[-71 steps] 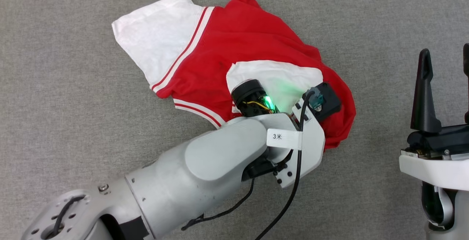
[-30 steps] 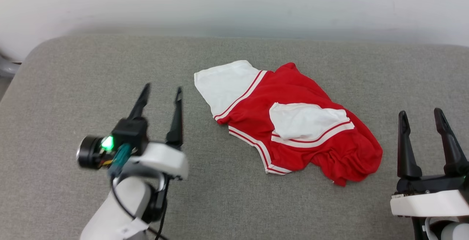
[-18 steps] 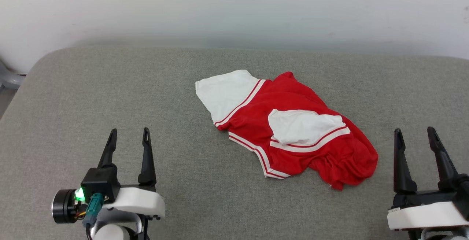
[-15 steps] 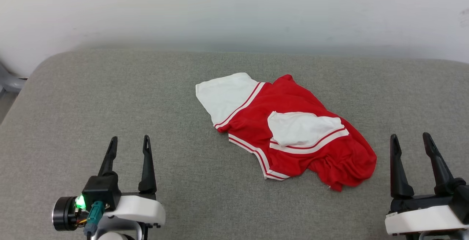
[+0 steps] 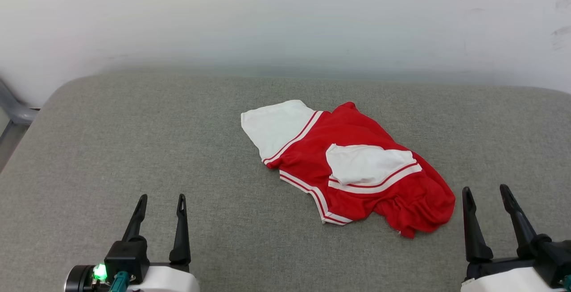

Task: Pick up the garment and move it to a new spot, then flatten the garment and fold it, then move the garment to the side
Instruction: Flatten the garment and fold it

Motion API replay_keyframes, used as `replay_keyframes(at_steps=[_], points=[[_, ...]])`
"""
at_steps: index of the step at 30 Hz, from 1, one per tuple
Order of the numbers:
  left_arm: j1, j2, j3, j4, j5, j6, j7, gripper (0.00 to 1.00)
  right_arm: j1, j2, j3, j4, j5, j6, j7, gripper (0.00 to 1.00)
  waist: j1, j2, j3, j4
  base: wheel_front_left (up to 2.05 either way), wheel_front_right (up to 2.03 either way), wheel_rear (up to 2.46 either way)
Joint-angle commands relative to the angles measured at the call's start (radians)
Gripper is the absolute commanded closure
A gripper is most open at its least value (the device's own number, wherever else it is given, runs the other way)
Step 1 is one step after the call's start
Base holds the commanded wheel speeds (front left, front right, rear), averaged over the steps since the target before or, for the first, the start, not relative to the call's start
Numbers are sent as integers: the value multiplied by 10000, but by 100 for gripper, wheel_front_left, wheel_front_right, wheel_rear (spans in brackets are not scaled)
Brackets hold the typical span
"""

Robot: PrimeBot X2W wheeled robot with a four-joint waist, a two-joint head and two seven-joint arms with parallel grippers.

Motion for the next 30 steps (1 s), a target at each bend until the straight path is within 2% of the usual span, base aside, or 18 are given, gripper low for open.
replay_keyframes(at_steps=[1, 15, 30], points=[[138, -56, 108, 42, 121, -118, -30, 0, 176, 22, 18, 79, 66, -10, -22, 0, 1, -1, -10, 2, 0, 0, 0], [307, -271, 300, 61, 557, -458, -30, 0, 318, 22, 55, 376, 10, -9, -22, 0, 1, -1, -57, 95, 0, 0, 0], [310, -395, 458, 172, 742, -566, -30, 0, 282, 22, 78, 443, -30, -9, -20, 0, 1, -1, -89, 123, 0, 0, 0]])
